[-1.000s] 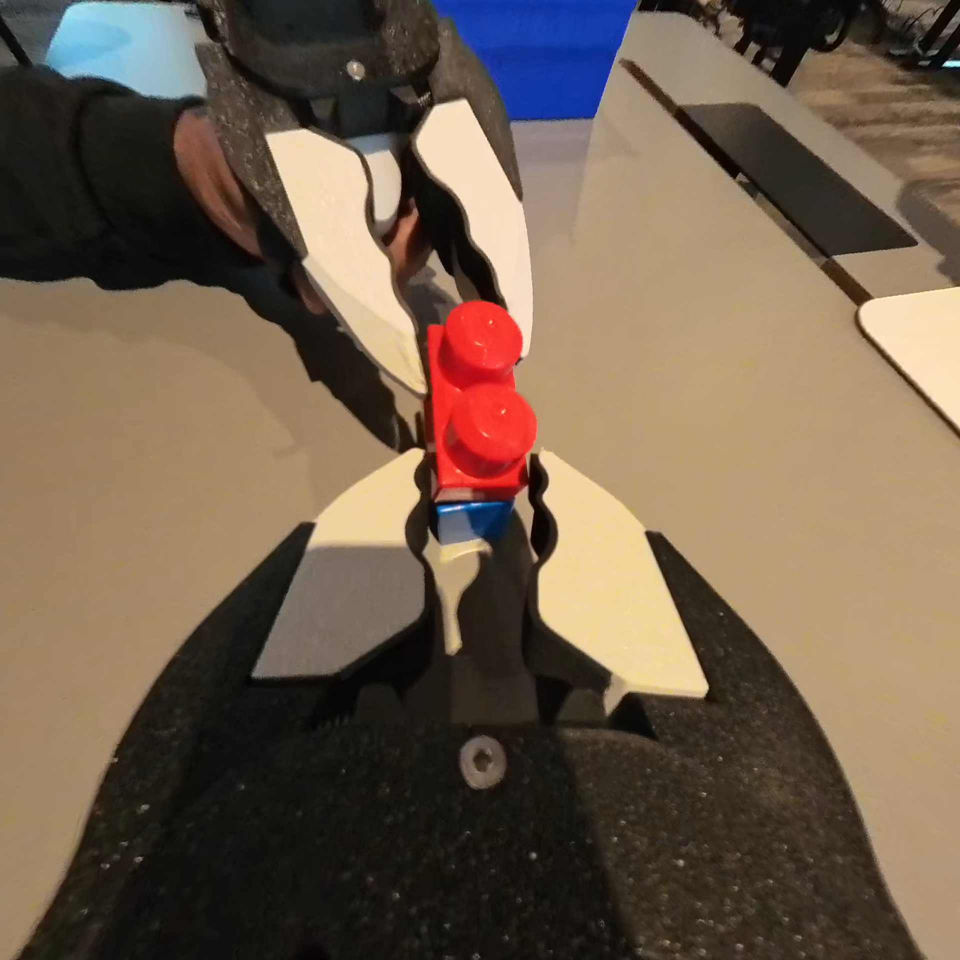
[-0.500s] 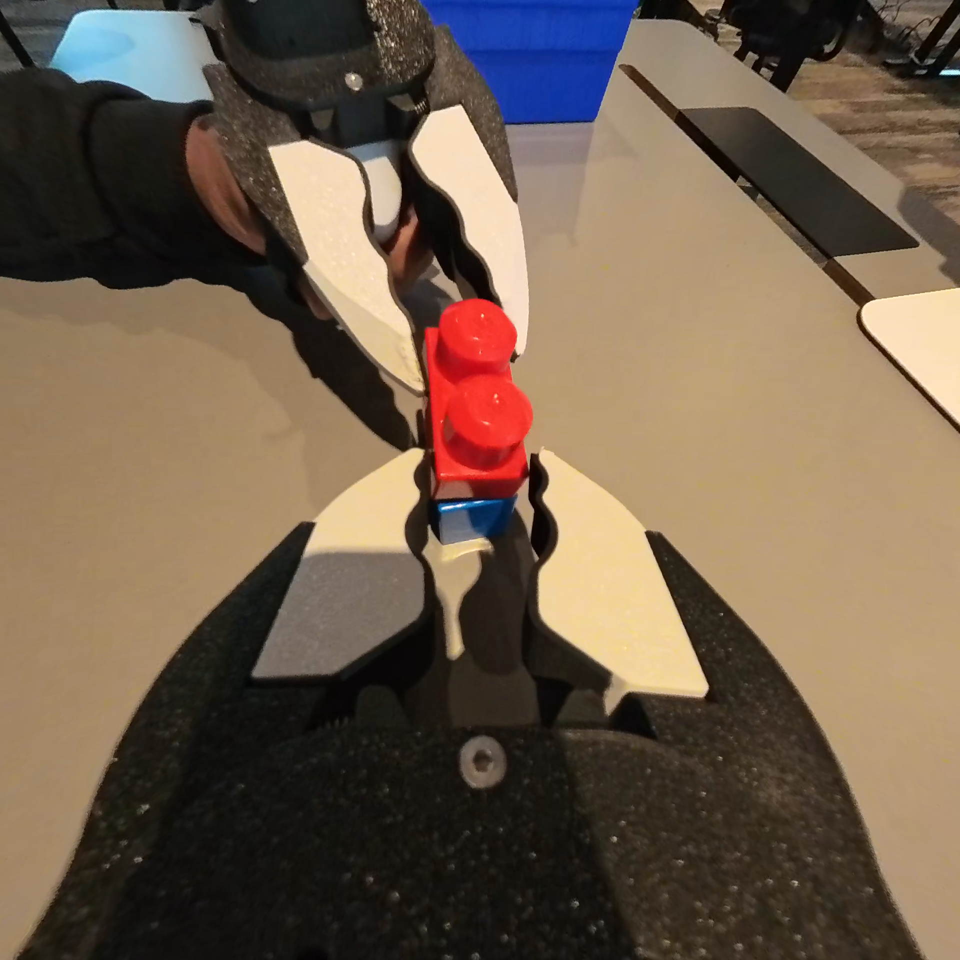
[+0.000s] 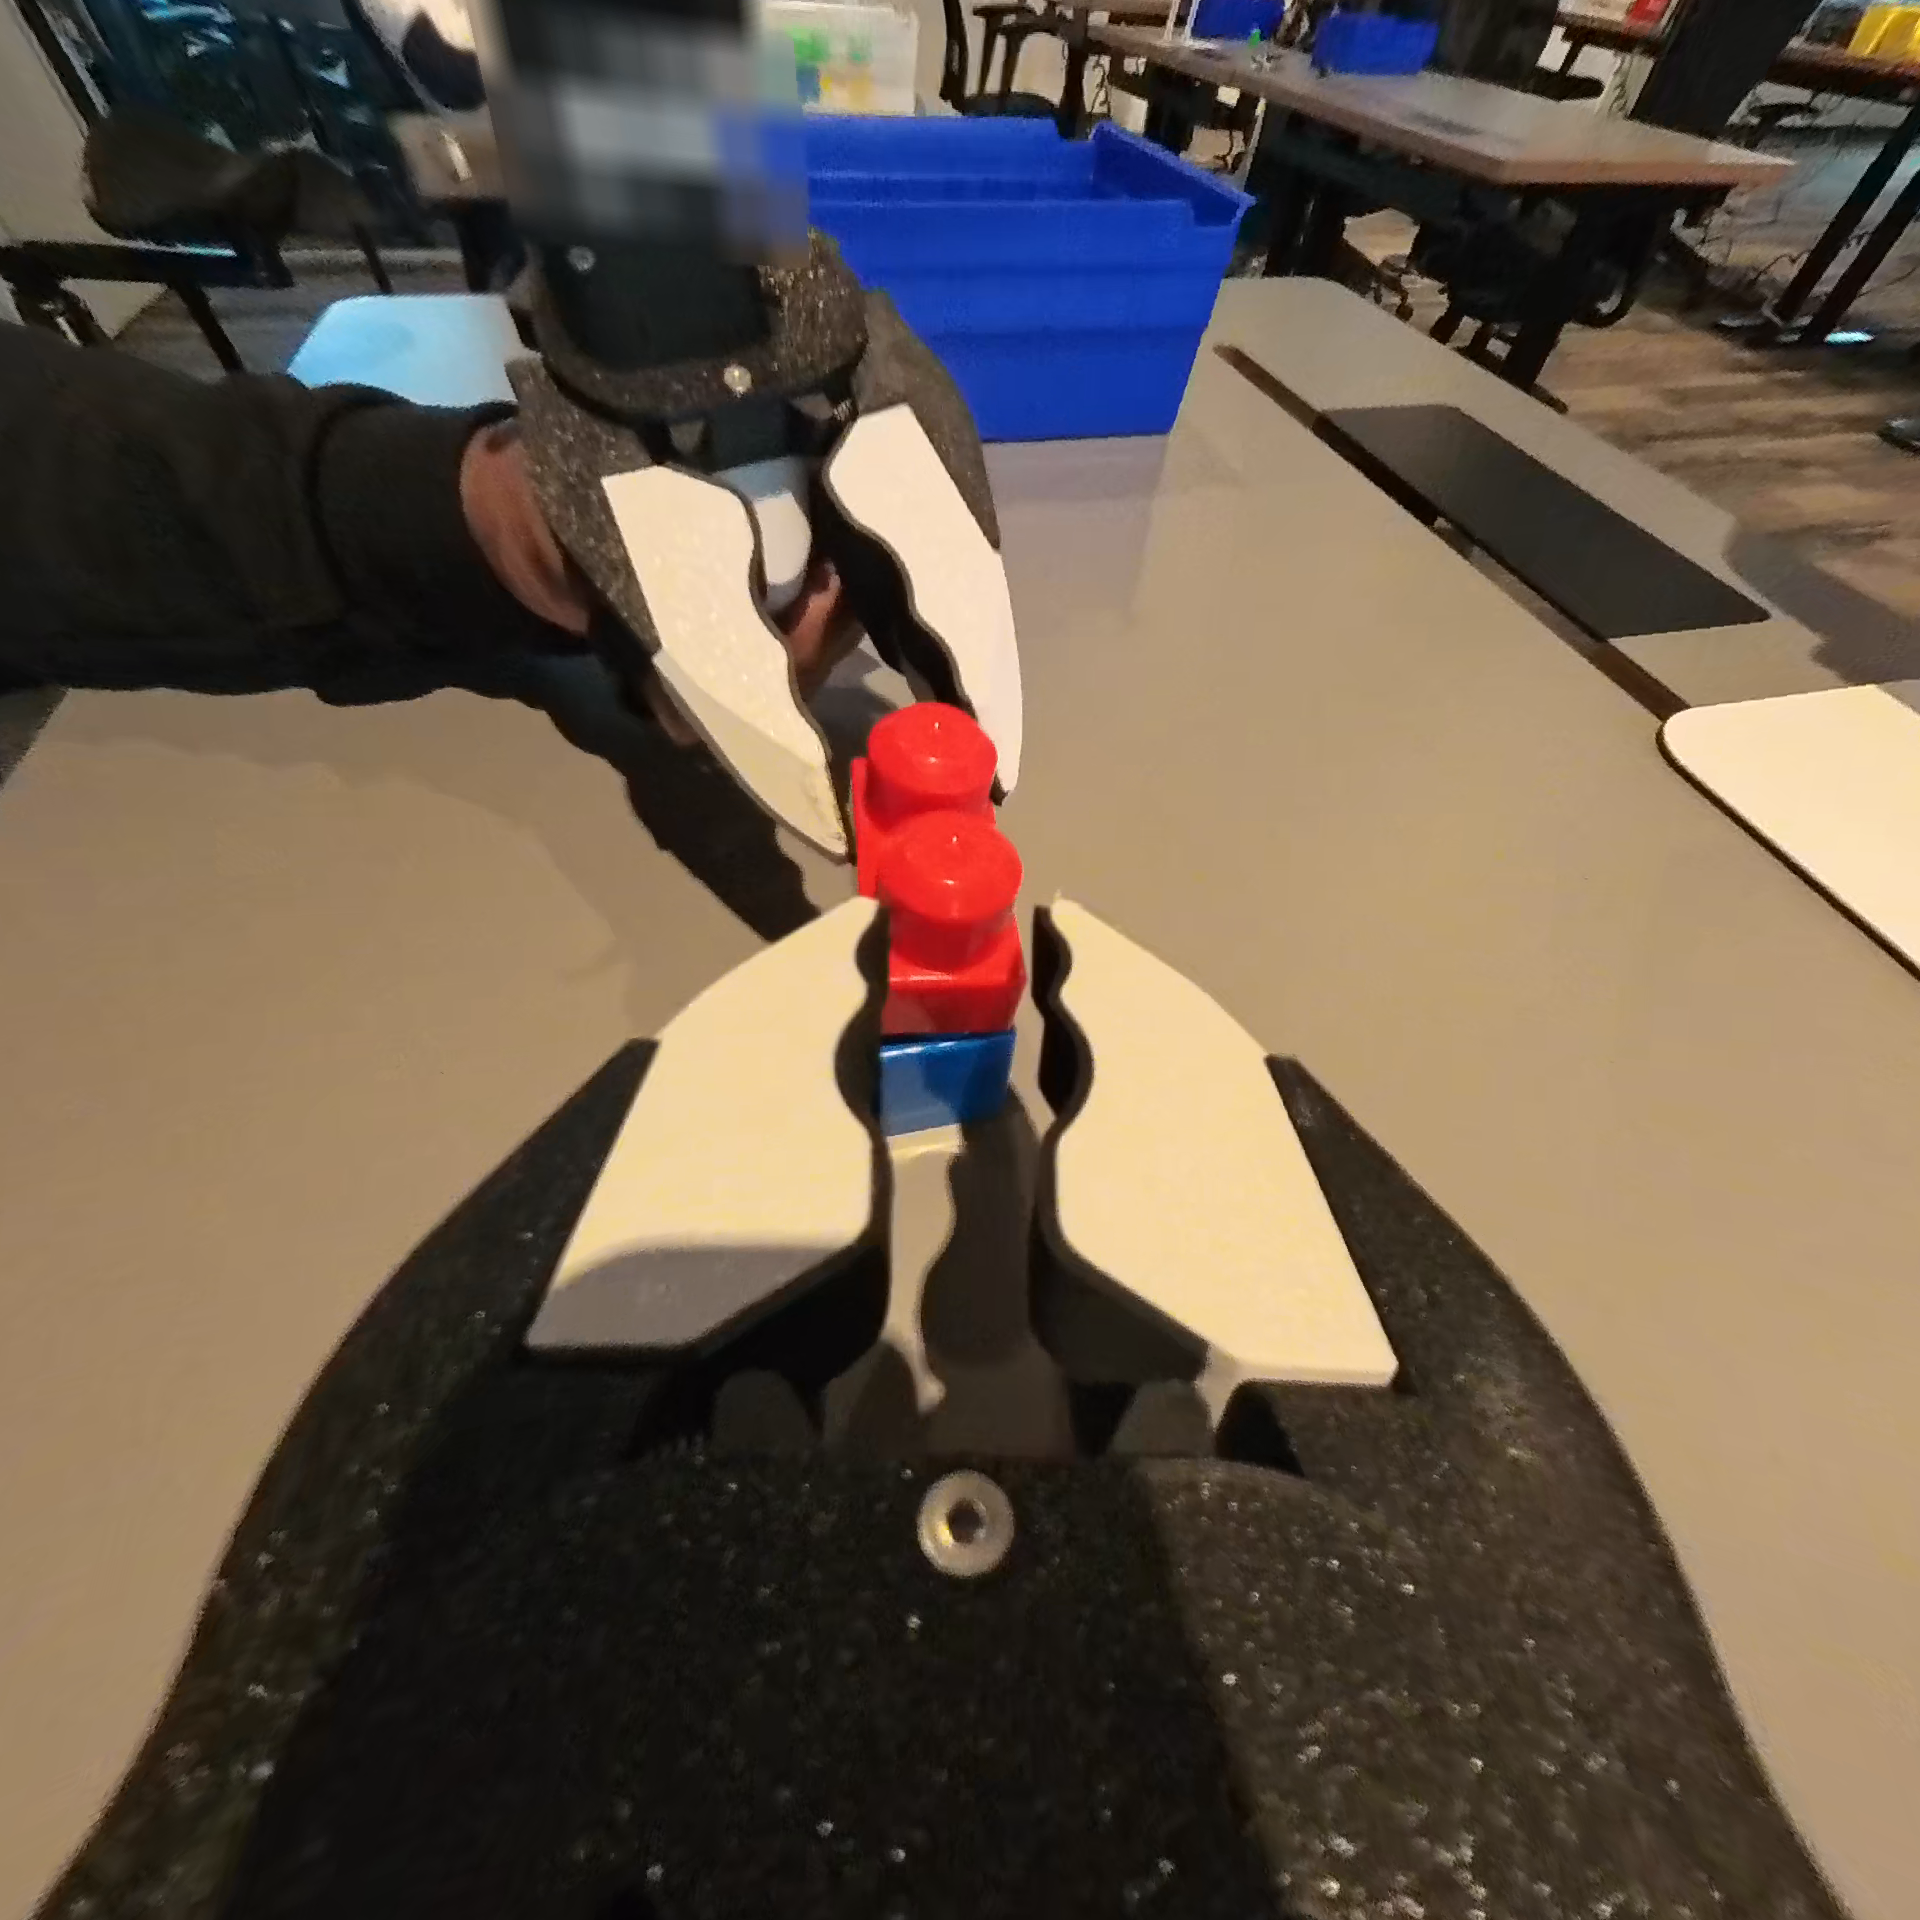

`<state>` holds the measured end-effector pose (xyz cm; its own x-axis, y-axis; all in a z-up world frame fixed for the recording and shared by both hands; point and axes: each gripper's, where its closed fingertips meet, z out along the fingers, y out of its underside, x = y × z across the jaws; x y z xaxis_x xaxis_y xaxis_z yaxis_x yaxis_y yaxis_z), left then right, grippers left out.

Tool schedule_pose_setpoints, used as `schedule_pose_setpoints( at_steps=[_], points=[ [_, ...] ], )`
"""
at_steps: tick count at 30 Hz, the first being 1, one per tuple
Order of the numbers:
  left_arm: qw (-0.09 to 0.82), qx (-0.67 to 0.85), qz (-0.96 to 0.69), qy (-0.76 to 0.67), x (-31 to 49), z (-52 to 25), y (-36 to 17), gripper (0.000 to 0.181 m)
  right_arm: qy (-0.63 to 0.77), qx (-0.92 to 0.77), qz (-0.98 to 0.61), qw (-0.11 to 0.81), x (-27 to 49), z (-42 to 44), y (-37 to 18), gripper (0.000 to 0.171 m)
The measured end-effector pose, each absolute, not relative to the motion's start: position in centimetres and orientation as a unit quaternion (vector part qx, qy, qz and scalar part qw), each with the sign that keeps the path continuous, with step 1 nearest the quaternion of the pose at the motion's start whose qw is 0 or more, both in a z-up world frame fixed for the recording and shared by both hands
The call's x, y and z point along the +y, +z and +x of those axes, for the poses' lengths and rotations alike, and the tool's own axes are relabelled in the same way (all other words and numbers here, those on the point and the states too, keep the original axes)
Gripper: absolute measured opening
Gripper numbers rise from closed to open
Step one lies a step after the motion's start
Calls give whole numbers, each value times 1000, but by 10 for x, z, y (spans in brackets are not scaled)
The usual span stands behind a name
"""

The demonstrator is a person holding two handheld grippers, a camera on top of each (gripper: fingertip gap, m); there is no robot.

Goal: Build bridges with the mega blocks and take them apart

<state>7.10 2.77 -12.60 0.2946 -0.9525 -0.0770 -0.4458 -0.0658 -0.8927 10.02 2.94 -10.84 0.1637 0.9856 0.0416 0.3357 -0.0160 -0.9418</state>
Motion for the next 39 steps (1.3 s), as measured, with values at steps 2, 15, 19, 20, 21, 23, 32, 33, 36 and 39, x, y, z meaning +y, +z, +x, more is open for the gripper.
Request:
schedule_pose_setpoints(
  at_steps=[2, 15, 19, 20, 21, 23, 32, 33, 36, 39],
  points=[
    [442, 522, -673, -280, 28, 71, -126, 33, 364, -540, -614, 446, 28, 99, -110, 22],
    [433, 524, -681, -271, 28, 70, -131, 34, 438, -496, -653, 369, 26, 100, -120, 20],
    [433, 521, -681, -278, 28, 70, -133, 34, 433, -495, -657, 368, 27, 99, -121, 20],
    [433, 522, -681, -277, 28, 70, -133, 33, 434, -494, -658, 367, 27, 99, -121, 20],
    [433, 522, -681, -276, 28, 70, -133, 34, 434, -494, -659, 367, 27, 99, -121, 20],
    [435, 523, -680, -273, 28, 70, -133, 34, 432, -495, -658, 369, 27, 99, -121, 20],
    [439, 518, -678, -281, 29, 71, -132, 33, 359, -553, -645, 387, 22, 107, -122, 25],
    [439, 518, -678, -281, 29, 71, -132, 33, 346, -559, -648, 384, 23, 110, -124, 35],
    [437, 519, -678, -282, 29, 71, -132, 33, 307, -586, -662, 353, 23, 113, -147, 61],
    [436, 519, -679, -283, 29, 71, -132, 33, 258, -609, -679, 318, 23, 111, -173, 66]
  ],
)
